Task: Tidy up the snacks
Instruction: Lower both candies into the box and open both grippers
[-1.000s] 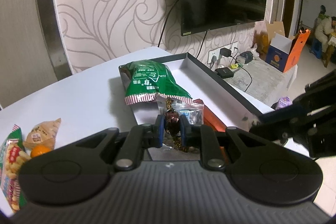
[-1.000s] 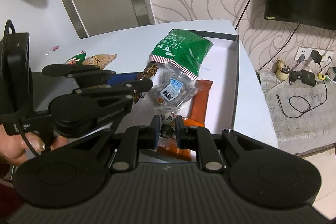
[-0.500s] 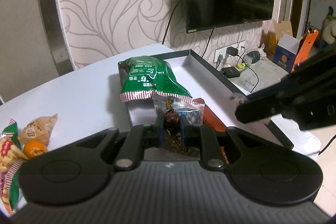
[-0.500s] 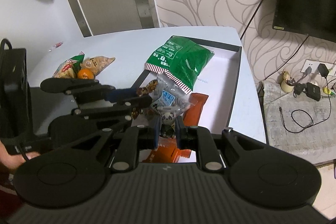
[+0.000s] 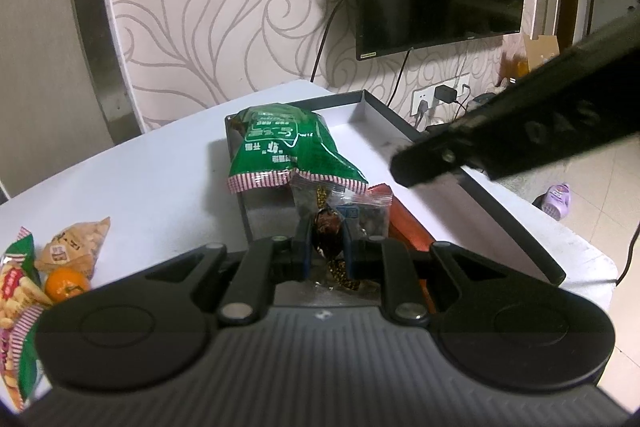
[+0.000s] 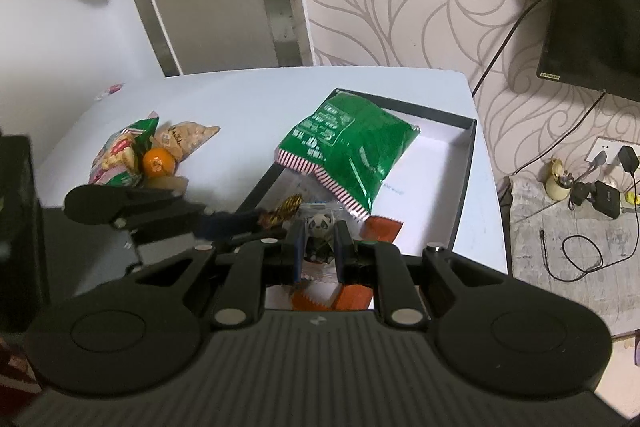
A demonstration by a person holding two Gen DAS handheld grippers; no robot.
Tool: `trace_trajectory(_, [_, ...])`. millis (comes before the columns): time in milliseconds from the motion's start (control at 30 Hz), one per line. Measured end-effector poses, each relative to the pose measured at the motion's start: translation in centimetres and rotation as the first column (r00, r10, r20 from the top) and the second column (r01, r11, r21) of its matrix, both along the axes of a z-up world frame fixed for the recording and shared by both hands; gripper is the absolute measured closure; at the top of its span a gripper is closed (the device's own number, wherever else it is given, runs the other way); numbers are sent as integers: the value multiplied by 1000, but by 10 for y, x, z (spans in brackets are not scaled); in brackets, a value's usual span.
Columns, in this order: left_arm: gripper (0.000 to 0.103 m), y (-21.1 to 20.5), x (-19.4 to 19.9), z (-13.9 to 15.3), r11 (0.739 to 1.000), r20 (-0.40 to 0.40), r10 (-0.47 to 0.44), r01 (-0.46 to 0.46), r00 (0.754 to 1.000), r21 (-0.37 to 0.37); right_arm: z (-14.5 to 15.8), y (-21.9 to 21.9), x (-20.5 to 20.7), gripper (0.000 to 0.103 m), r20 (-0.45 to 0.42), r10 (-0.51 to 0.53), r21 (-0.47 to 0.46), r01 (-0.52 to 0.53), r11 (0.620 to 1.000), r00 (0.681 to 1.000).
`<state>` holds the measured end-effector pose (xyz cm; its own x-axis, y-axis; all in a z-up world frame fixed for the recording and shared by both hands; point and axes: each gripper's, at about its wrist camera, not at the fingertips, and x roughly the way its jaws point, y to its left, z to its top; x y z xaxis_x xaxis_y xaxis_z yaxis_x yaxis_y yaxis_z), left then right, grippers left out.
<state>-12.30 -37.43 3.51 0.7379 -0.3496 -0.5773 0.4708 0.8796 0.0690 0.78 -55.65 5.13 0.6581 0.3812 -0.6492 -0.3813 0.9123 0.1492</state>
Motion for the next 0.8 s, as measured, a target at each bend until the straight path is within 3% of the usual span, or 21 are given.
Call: trace_trajectory(800, [84, -10, 2, -6, 999, -9, -41, 41, 999, -1, -14, 2, 49, 85, -44, -19, -57, 16, 998, 999])
